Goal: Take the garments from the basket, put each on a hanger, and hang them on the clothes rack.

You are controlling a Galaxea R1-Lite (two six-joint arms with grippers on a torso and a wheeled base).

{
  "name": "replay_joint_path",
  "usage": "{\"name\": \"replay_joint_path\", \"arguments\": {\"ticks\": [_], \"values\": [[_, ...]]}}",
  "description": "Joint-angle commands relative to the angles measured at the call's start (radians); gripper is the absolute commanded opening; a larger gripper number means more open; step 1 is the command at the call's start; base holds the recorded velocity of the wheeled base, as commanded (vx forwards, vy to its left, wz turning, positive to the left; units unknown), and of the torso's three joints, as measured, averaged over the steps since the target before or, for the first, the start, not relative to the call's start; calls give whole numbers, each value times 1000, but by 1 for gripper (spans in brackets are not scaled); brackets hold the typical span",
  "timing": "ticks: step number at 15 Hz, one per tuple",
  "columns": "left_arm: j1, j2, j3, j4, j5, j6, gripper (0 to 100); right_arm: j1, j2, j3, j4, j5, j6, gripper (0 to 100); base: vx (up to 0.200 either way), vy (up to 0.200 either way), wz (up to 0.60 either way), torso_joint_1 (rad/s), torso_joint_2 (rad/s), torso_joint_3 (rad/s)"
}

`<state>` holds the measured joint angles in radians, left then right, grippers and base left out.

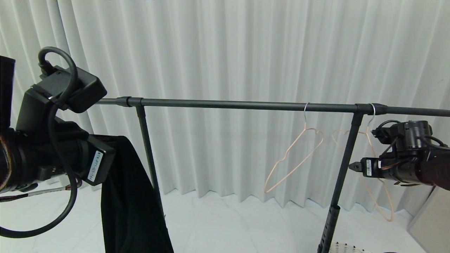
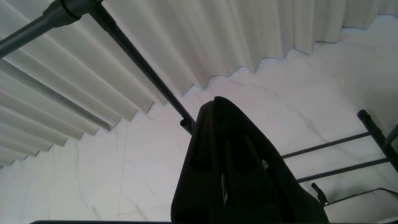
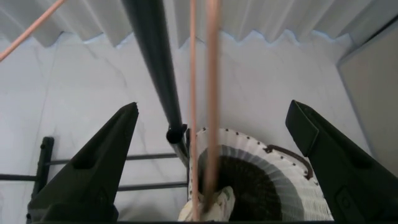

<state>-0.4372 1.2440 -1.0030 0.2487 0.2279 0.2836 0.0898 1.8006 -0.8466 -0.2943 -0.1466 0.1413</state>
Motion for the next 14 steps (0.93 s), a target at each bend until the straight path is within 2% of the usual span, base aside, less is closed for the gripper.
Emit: {"name": "replay_joint_path", "arguments": {"ticks": [1,3,4,14], "values": [[2,0,0,0,1,0,0,2,17,0,0,-2,4,100,0,0,0,0,0,0],[0,-2,0,0,1,0,0,-2,17,1,0,-2,8,100,0,0,0,0,0,0],[2,-2,0,0,1,2,0,-5,17,1,0,-2,18,0,0,0,0,0,0,0],[23,0,10,-54,1,6,0,-1,-80,8,0,-7,21,0,0,0,0,0,0,0]]}}
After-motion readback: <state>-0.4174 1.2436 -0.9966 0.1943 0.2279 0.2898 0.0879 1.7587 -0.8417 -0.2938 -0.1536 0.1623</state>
